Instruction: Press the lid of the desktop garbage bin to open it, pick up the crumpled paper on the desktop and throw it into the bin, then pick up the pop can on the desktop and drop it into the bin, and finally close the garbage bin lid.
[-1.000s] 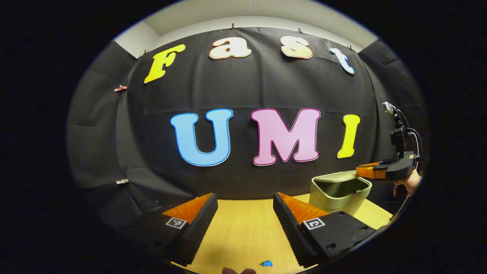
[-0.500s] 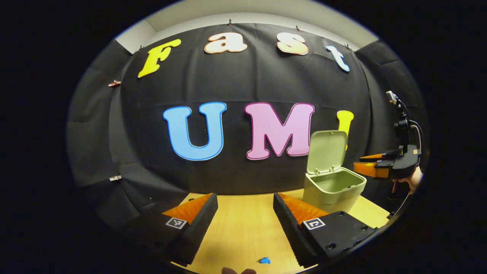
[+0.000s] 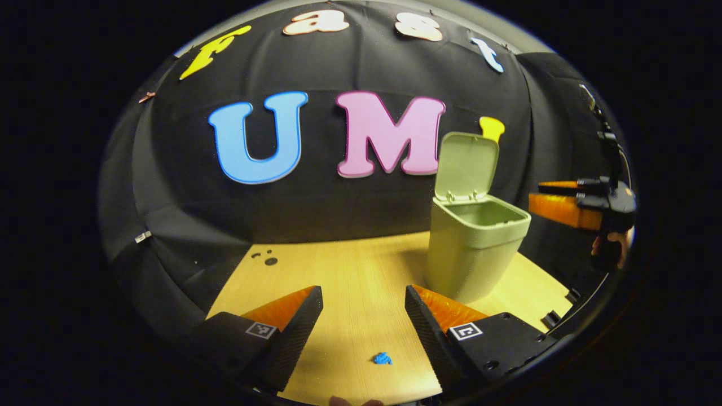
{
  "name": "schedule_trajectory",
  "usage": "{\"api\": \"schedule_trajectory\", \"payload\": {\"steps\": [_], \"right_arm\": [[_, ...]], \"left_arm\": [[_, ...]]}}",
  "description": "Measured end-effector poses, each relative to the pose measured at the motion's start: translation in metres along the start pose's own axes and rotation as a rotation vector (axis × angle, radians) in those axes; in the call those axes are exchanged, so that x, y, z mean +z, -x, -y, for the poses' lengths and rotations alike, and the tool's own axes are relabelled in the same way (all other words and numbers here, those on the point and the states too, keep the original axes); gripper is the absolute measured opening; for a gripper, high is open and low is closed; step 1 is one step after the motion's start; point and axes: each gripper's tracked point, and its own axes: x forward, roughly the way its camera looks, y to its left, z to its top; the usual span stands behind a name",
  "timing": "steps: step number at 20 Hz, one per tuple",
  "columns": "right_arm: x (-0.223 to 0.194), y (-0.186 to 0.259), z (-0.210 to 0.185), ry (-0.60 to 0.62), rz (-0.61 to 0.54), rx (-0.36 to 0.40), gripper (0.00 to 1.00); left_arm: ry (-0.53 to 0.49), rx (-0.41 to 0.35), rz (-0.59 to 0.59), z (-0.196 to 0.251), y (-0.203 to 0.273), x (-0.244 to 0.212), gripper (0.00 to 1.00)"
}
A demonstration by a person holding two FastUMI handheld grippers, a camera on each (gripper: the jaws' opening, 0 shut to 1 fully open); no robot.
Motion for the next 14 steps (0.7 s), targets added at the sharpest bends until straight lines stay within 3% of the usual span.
{"api": "schedule_trajectory", "payload": {"steps": [5,8,14], "right_arm": [[-0.012,0.021,-0.007,-0.027,-0.014,-0.018,0.78],[-0.019,0.034,-0.010,-0.042,-0.031,-0.031,0.77],[-0.031,0.061,-0.012,-0.062,-0.065,-0.069,0.77]], "left_arm": [[-0.020,-0.059,-0.141,0.016,-0.018,-0.071,0.95],[-0.038,-0.087,-0.203,0.024,-0.033,-0.107,0.98],[-0.096,-0.138,-0.323,0.036,-0.055,-0.172,0.94]]}}
